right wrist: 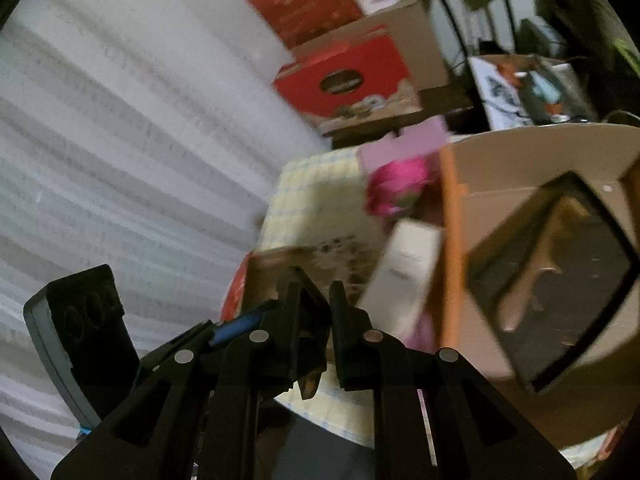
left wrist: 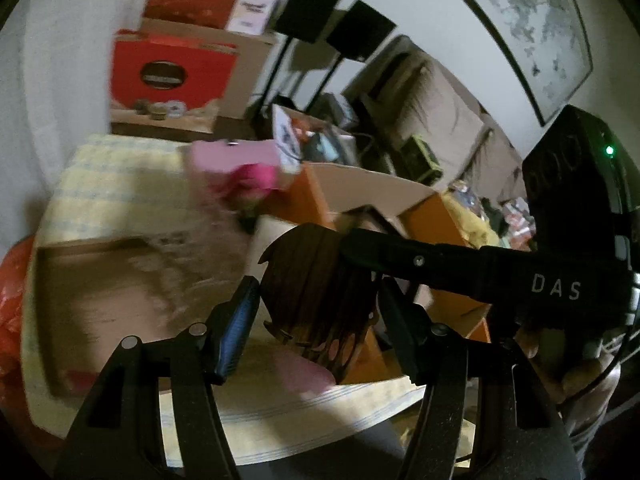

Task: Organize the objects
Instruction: 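Carry the wooden piece with the left tool over the black tray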

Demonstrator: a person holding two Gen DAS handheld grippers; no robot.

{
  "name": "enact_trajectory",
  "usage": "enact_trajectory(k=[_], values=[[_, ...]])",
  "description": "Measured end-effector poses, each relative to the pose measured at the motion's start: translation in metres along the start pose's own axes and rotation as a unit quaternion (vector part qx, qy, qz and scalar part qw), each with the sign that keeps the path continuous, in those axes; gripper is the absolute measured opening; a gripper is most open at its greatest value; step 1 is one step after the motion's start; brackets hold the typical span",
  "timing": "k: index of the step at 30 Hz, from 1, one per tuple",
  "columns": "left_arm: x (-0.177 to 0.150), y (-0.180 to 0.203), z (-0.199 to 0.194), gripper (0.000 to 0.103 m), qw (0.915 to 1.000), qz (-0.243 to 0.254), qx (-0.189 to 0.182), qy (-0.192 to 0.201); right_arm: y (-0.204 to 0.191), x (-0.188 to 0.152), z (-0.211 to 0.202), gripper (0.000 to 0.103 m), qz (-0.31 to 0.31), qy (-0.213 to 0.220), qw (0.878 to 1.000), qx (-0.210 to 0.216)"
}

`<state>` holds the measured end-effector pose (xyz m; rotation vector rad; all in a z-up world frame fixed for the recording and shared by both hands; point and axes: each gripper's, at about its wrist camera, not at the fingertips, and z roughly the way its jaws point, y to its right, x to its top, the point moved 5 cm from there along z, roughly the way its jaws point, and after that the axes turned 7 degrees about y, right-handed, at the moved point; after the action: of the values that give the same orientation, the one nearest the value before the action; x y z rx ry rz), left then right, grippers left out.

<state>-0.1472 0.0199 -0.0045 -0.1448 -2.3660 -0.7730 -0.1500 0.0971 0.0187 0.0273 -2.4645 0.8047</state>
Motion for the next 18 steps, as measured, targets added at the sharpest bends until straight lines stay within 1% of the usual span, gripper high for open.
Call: enact_trajectory(k=[3,7,10,14,18], values=[[0.004,0.031,0.016,0.058,0.9998,0.015,-0.011,-0.009,0.024,0.005,-0.022,0.013,0.018,0.018,1.0,-0.008],[0.003,0.074,0.046,0.058,0.9985,0.04,-0.022,-0.029,0.062,0.018,-0.053,0.013,0.047,0.041,0.998,-0.021],[-0.001,0.097,0.067,0.058,0.9972,0.052,-0.03,-0.046,0.093,0.025,-0.072,0.013,0.069,0.053,0.996,-0.03],[-0.008,0.119,0.1,0.058,0.9949,0.062,-0.033,-0.073,0.132,0.029,-0.087,0.013,0.095,0.058,0.993,-0.041],[-0.017,0.128,0.128,0.058,0.9928,0.065,-0.029,-0.096,0.167,0.027,-0.09,0.013,0.116,0.054,0.991,-0.05]])
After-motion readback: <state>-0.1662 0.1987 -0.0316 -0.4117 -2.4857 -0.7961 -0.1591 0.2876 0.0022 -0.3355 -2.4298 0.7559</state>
